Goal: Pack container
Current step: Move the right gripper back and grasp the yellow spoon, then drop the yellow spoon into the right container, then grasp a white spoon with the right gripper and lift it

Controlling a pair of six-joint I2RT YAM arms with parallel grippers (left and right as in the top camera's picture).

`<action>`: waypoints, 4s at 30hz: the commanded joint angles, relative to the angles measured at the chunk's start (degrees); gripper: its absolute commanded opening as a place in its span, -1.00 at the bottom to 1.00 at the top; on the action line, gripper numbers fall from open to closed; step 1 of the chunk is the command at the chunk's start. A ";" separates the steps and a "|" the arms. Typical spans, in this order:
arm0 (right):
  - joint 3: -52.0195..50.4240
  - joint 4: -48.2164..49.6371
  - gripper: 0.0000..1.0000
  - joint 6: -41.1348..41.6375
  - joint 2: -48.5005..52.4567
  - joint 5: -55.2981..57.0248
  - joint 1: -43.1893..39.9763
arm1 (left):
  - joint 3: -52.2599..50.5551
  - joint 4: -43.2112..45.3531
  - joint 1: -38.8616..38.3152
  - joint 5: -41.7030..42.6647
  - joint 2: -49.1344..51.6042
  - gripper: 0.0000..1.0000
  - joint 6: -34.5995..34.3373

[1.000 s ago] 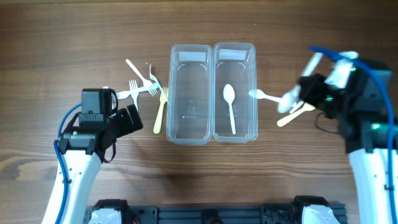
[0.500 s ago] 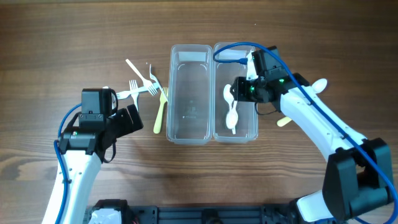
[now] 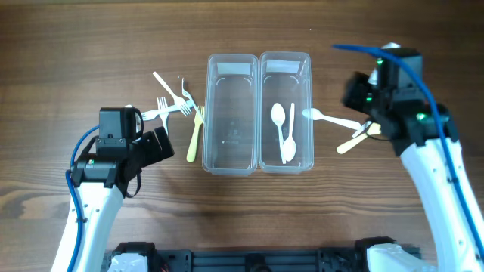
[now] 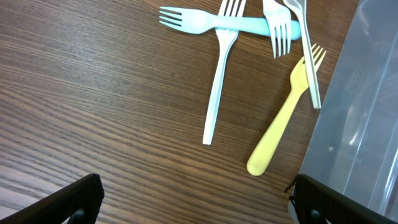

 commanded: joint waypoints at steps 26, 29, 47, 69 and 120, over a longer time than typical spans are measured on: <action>-11.85 6.75 -0.04 11.45 25.99 -5.22 -13.86 | 1.18 0.15 0.33 -0.76 -0.04 0.99 0.90; -12.39 7.04 -0.06 11.50 25.99 -5.25 -13.86 | 1.18 0.15 0.33 -0.76 -0.04 0.99 0.92; -18.47 9.20 -0.91 8.66 23.23 -5.27 -13.84 | 1.18 0.15 0.33 -0.76 -0.04 1.00 0.90; -16.11 20.31 -0.88 -12.92 0.44 -24.96 14.80 | 1.18 0.15 0.33 -0.76 -0.04 1.00 0.90; -6.03 14.58 -0.44 10.43 32.74 -3.39 -16.20 | 1.18 0.15 0.33 -0.76 -0.04 1.00 0.92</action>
